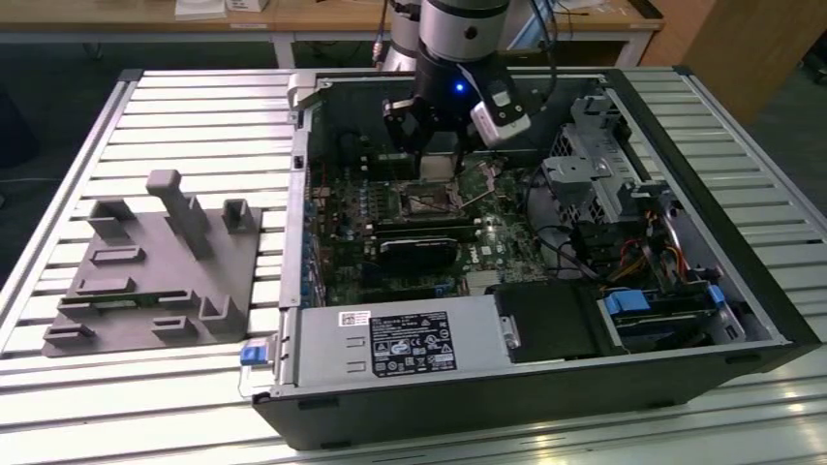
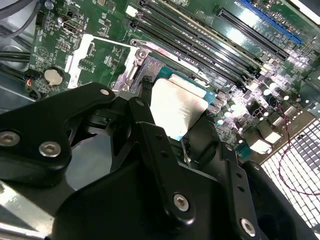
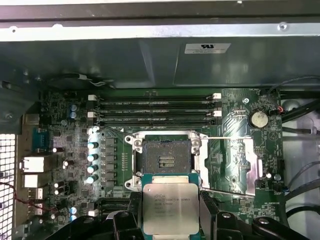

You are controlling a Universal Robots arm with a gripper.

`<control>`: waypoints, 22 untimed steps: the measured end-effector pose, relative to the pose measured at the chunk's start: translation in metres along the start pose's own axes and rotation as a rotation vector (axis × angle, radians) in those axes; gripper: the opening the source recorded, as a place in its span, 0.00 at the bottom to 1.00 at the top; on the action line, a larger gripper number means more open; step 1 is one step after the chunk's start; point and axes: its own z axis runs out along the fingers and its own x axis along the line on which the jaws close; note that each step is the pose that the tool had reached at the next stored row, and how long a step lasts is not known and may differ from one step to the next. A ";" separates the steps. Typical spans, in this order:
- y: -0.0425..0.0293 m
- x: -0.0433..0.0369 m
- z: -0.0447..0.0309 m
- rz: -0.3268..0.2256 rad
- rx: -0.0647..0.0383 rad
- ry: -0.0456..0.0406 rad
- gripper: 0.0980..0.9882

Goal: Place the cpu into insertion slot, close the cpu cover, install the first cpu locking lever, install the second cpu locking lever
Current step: 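Place the cpu into insertion slot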

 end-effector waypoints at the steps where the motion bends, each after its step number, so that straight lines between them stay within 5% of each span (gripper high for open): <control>1: -0.0001 0.0000 0.0012 0.000 0.000 0.0000 0.50; 12: -0.0007 -0.0002 0.0183 0.000 0.000 0.0000 0.50; 22: 0.0069 -0.0003 0.0321 0.000 0.001 -0.0001 0.50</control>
